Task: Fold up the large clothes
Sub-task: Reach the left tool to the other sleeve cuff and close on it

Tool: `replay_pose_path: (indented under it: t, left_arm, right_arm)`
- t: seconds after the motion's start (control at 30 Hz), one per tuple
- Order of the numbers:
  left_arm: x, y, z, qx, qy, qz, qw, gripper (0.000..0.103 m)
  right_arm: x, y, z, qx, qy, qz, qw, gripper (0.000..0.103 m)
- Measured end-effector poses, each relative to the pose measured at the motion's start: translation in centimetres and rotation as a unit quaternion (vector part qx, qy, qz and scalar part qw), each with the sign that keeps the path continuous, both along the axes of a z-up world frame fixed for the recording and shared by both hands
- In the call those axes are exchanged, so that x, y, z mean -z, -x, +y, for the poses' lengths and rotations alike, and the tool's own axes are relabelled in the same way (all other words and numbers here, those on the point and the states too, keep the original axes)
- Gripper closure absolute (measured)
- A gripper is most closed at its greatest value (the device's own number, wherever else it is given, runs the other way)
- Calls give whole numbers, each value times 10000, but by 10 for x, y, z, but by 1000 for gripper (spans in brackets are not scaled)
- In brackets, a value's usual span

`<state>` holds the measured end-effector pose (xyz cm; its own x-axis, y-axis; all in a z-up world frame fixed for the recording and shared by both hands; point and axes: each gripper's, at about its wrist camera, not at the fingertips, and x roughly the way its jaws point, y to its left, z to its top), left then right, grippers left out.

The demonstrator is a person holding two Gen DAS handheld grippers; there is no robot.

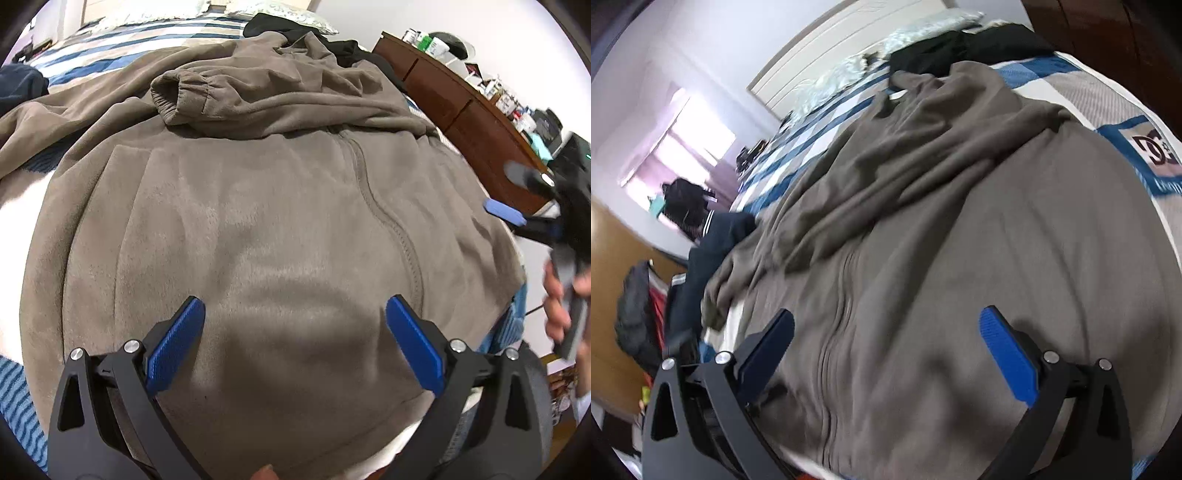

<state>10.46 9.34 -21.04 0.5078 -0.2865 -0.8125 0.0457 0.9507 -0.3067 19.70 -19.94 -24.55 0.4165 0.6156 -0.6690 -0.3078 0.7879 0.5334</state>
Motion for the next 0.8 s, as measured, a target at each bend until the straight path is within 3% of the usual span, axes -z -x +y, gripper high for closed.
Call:
replay_pose_path:
  t: [0.1, 0.23, 0.37, 0.47, 0.67, 0.8]
  left_arm:
    - [4, 0, -3, 54, -129, -42, 9999, 6]
    - [11, 4, 2, 39, 8, -169, 9998, 6]
    - [12, 11, 5, 150, 61, -284, 9995, 6]
    - [5, 15, 6, 168, 55, -361, 9992, 6]
    - [-32, 22, 48, -592, 130, -606, 9963, 6]
    - [-54, 26, 100, -1122, -169, -743, 9908, 6]
  right_arm:
    - [8, 24, 9, -111, -35, -109, 9999, 5]
    - [20, 41, 17, -216, -84, -138, 9996, 5]
    - [50, 42, 12, -23, -330, 212, 9992, 4]
    - [65, 42, 20, -253, 64, 137, 9996, 4]
    - [66, 45, 28, -319, 304, -17, 9990, 4]
    - [66, 46, 25, -338, 249, -16, 9991, 4]
